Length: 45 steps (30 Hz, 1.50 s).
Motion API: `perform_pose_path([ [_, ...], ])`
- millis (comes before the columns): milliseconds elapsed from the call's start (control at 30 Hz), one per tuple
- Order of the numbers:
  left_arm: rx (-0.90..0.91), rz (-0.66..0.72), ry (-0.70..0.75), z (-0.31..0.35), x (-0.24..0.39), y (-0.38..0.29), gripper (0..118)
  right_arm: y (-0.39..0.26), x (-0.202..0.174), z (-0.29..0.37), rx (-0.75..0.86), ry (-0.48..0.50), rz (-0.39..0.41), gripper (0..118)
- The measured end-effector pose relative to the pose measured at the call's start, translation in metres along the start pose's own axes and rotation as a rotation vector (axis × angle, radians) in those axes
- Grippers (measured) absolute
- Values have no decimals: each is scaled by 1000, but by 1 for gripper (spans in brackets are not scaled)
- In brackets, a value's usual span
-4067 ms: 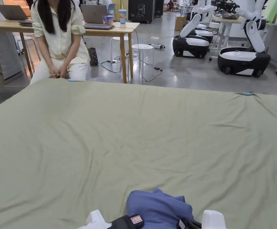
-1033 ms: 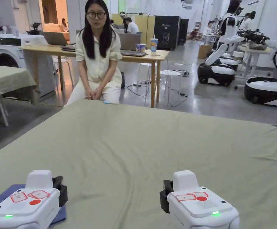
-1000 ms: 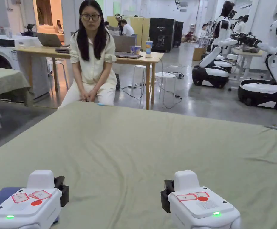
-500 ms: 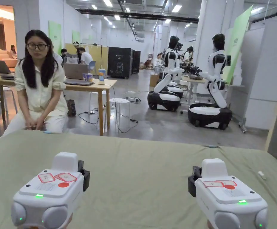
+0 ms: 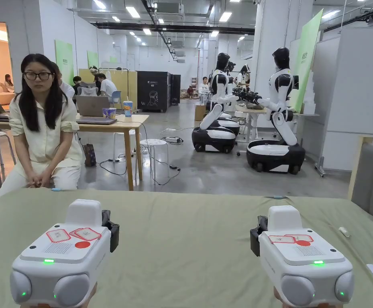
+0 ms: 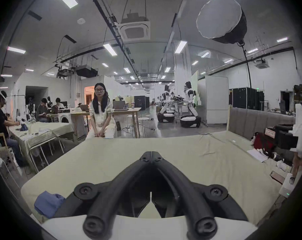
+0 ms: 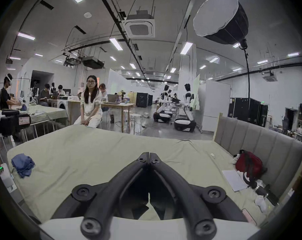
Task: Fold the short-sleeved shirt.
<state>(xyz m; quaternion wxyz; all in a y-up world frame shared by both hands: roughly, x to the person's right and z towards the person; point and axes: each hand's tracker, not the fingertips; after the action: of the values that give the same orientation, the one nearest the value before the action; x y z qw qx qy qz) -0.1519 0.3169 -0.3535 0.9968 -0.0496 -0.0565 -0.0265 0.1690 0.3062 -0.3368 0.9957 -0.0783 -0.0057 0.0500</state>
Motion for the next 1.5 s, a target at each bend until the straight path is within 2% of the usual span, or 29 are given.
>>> perform_pose_path([
  [133,0,-15,-5,-3,-1,-4,1,-2,0,-1,6,-4,-18,0],
  [200,1,-30,-7,-3,1,-4,17,-2,-1,-1,13,-13,-8,1],
  [233,-2,-33,-12,-3,1,-4,19,-2,-2,-1,16,-18,-5,3],
  [267,-2,-33,-14,-3,1,-4,21,-2,-2,-1,16,-19,-7,10],
  [300,4,-33,-11,0,3,-3,28,-2,-2,-2,15,-16,-9,21],
  [333,12,-34,-8,2,3,-3,43,-1,-3,-1,14,-15,-10,38],
  [367,16,-36,-4,2,3,-3,68,-1,-3,-1,12,-15,-8,67],
  [400,14,-39,-4,2,3,-3,81,-2,-4,-2,8,-16,-6,83],
  [467,20,-49,0,1,1,-5,95,-3,-6,-1,10,-2,-8,106],
  [500,28,-52,5,2,1,-5,101,-3,-7,0,9,2,-13,114],
  [533,32,-54,8,2,1,-6,108,-4,-8,-1,8,4,-15,118],
  [567,34,-52,10,4,1,-4,118,-5,-9,-2,11,9,-17,118],
  [733,33,-46,4,4,-2,-11,118,-6,-11,-3,13,7,8,118],
  [1100,30,-49,1,7,-1,-11,118,-8,-13,-3,13,5,5,118],
  [1500,24,-52,-5,3,-1,-15,118,-8,-9,-4,17,-6,-41,118],
])
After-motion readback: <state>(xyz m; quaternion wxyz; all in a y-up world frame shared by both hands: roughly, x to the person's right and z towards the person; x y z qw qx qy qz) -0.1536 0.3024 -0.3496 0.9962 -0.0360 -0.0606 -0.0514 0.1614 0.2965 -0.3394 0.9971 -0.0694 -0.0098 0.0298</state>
